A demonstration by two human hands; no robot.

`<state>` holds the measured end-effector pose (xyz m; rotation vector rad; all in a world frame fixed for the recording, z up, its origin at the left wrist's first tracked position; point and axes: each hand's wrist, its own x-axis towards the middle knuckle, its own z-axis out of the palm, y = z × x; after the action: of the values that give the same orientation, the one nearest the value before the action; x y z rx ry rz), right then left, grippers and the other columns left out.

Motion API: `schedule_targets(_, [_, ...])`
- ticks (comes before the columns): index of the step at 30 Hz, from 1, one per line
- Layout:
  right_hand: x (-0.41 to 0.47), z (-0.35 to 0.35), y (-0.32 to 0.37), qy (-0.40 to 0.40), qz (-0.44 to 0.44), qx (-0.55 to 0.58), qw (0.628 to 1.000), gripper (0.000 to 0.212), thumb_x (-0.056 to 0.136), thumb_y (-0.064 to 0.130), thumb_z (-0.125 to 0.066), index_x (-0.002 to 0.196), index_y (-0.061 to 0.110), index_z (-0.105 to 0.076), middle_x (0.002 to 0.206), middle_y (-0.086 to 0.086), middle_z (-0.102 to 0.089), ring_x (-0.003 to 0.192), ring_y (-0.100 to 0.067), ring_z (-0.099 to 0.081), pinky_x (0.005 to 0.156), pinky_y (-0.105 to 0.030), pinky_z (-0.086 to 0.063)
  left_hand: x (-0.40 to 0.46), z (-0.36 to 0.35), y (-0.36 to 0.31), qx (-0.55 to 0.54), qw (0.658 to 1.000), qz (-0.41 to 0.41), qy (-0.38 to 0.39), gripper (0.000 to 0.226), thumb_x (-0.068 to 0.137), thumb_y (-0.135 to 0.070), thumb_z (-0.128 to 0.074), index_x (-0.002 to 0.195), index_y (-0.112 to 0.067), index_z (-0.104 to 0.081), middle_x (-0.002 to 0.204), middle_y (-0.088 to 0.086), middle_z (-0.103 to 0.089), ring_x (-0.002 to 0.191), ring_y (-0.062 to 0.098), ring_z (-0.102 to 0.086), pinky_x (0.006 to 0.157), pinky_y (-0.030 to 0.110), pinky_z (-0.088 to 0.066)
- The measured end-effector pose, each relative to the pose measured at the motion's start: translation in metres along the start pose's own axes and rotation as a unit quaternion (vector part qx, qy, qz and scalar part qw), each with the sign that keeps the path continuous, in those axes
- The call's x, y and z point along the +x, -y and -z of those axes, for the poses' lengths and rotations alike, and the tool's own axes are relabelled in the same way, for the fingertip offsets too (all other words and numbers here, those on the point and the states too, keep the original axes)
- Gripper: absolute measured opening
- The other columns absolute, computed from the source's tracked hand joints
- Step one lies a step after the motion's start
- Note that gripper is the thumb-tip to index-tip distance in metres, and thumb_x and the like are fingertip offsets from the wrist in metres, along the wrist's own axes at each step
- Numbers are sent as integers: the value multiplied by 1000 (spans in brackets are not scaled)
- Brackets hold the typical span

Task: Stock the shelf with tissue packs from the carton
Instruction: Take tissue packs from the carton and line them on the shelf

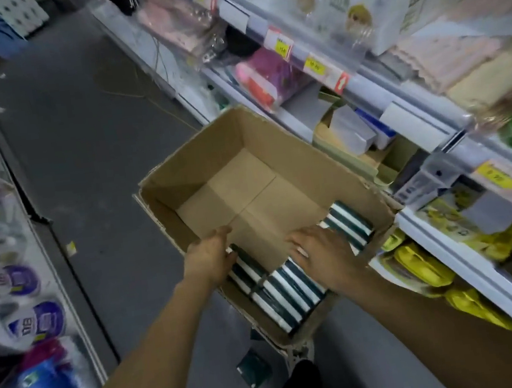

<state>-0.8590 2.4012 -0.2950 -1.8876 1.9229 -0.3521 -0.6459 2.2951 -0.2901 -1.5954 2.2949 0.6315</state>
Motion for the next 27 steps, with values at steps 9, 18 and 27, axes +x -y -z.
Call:
schedule_targets(9, [43, -107, 8, 89, -20, -36, 995, 38, 97, 42, -49, 75, 14, -62, 85, -6, -68, 86, -24, -57, 76, -31, -29, 73, -36, 24, 237, 951, 50, 193, 31, 100, -34, -48, 127, -19, -56, 130, 4, -59, 124, 27, -51, 111, 48, -22])
schedule_targets(18, [61, -142, 19, 155, -81, -45, 983, 43, 93, 41, -51, 60, 19, -35, 72, 1, -55, 75, -18, -50, 85, -31, -33, 97, -50, 26, 129, 968, 74, 204, 39, 99, -10, -53, 137, -7, -49, 139, 13, -52, 126, 30, -52, 99, 40, -48])
schedule_targets(27, [69, -90, 22, 93, -204, 137, 965, 23, 89, 32, -59, 77, 14, -51, 73, -1, -58, 69, -19, -57, 58, -29, -38, 80, -15, 18, -364, 900, 153, 186, 14, 99, -3, -52, 89, -13, -52, 96, 10, -57, 89, 30, -62, 82, 46, -59])
